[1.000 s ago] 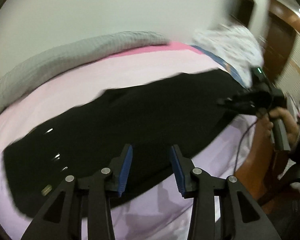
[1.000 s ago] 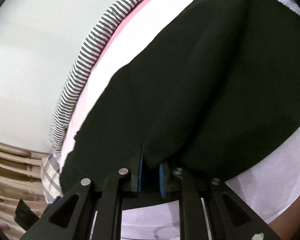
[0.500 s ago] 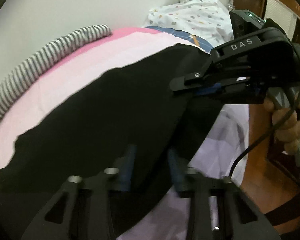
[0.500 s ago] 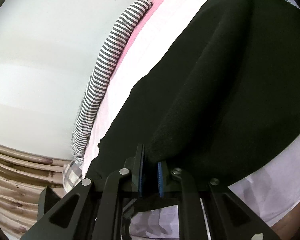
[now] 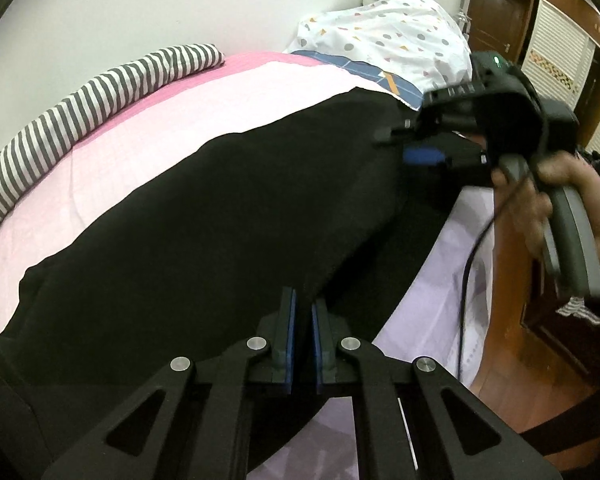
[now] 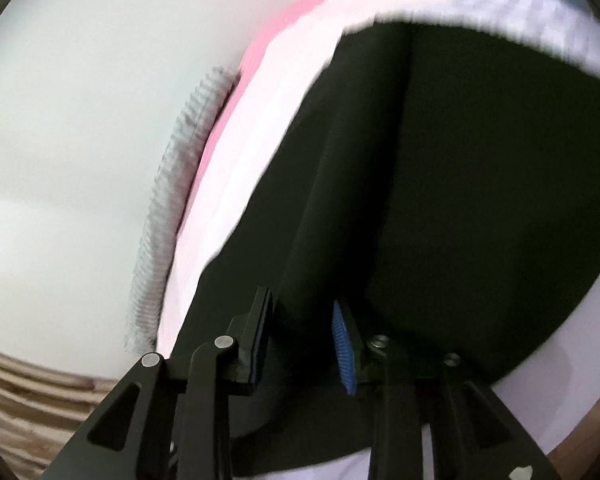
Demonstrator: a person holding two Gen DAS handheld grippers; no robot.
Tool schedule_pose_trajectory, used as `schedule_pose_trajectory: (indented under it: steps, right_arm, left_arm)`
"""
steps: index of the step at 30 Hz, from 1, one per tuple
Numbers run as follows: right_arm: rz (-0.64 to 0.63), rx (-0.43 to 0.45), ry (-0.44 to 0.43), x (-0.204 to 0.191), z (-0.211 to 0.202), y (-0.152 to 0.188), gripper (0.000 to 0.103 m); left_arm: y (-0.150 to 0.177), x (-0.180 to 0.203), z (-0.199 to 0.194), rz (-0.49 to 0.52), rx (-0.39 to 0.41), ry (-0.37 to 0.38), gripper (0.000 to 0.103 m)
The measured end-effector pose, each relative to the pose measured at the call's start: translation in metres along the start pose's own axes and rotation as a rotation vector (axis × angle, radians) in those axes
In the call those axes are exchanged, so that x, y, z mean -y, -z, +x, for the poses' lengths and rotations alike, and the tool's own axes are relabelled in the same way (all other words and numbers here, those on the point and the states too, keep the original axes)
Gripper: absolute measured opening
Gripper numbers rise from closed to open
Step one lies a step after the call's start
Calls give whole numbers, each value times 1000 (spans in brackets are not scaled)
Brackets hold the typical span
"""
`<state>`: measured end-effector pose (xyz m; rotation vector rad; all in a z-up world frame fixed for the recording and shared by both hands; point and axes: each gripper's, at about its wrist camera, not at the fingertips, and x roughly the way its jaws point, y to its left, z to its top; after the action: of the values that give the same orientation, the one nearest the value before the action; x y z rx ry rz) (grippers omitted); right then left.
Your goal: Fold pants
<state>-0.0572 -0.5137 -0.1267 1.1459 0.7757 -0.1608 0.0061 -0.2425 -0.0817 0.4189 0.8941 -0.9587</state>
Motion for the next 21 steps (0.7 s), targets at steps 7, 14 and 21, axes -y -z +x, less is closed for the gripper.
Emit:
schedule_pose_trajectory:
  steps: [7,14,21]
  right_arm:
    - [-93,20,58,-23,-1,-38,14]
    - [-282,-27,125,-82,34,-53,19]
    - [-362,-80,91,-139,82,-72,31]
  left_arm:
    - [1,-3,2,-25,-10,19,7]
    - [4,-5,7,-41,-25,30,7]
    - [7,-10,11,-70,-40,35,7]
